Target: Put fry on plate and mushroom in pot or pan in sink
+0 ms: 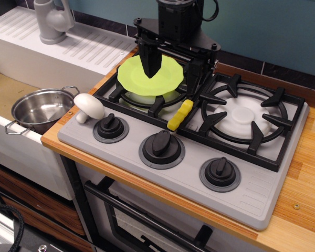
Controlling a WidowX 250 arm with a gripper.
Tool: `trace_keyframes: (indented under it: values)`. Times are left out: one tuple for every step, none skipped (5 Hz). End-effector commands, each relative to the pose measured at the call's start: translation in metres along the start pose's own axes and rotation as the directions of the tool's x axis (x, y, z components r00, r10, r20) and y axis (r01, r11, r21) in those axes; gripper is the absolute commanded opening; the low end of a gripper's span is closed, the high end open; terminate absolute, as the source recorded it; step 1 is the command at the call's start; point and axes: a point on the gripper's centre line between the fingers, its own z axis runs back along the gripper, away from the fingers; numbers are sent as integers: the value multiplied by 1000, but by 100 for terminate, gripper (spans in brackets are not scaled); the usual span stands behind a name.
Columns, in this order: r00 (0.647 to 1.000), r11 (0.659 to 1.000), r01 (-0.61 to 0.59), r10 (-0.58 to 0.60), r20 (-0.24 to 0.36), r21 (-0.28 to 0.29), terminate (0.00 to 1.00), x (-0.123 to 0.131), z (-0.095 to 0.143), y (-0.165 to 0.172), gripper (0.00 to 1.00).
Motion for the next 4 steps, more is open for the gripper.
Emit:
trace_keyframes:
  values:
    - [1000, 1000, 0, 0, 0, 0, 0, 0, 0, 0, 100]
    - [999, 1000, -5, 5, 40, -17, 0, 9, -22, -2, 100]
    - [998, 999, -21, 23, 63, -30, 0, 16, -40, -7, 100]
    - [996, 999, -21, 24, 80, -43, 0, 22, -52, -8, 100]
